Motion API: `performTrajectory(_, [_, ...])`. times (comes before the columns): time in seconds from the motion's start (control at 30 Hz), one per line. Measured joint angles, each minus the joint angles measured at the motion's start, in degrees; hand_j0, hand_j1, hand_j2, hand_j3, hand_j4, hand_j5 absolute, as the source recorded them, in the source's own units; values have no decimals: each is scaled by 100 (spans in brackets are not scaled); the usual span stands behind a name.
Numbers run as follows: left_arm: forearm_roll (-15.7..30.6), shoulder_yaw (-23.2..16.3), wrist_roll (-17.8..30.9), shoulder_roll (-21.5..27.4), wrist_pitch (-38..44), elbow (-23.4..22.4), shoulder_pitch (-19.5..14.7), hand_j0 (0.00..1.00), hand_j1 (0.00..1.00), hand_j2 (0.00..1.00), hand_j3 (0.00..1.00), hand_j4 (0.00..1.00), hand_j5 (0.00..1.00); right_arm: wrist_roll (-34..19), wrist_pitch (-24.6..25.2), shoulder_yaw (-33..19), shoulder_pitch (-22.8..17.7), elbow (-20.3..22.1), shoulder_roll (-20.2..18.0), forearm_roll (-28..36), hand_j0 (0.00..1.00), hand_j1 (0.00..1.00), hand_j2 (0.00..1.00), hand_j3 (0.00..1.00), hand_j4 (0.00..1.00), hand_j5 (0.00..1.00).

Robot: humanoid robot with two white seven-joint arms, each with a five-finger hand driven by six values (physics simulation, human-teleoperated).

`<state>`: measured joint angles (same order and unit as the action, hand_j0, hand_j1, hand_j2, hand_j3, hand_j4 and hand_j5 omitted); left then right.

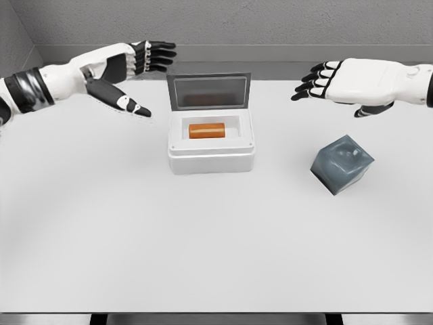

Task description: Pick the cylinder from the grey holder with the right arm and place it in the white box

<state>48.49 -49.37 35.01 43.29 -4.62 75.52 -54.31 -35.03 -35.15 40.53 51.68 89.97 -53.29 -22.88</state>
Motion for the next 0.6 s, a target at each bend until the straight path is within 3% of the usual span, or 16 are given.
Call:
performTrajectory(0.07, [-113,80,0,-275,40,-511,-246,100,100,100,100,100,100,0,0,-1,0,-3,-7,0,100,100,100,100,100,100])
performTrajectory(0.17, [-658,137,-1,-1011,56,-1511,-334,100,100,100,100,100,100,0,0,1,-9,-5,-49,0,100,100,100,100,100,100])
performTrajectory(0.23, [-905,150,-1,-1337,43,-1918,-299,100,100,100,100,100,100,0,0,-1,-9,-5,-60,0,100,100,100,100,100,100])
performTrajectory(0.37, [-1103,166,0,-1542,7,-2222,-255,100,100,100,100,100,100,0,0,-6,-9,-6,-74,0,100,100,100,100,100,100])
performTrajectory(0.6, [-1182,168,0,-1577,-34,-2303,-88,100,100,100,100,100,100,0,0,14,-44,-6,-78,0,100,100,100,100,100,100])
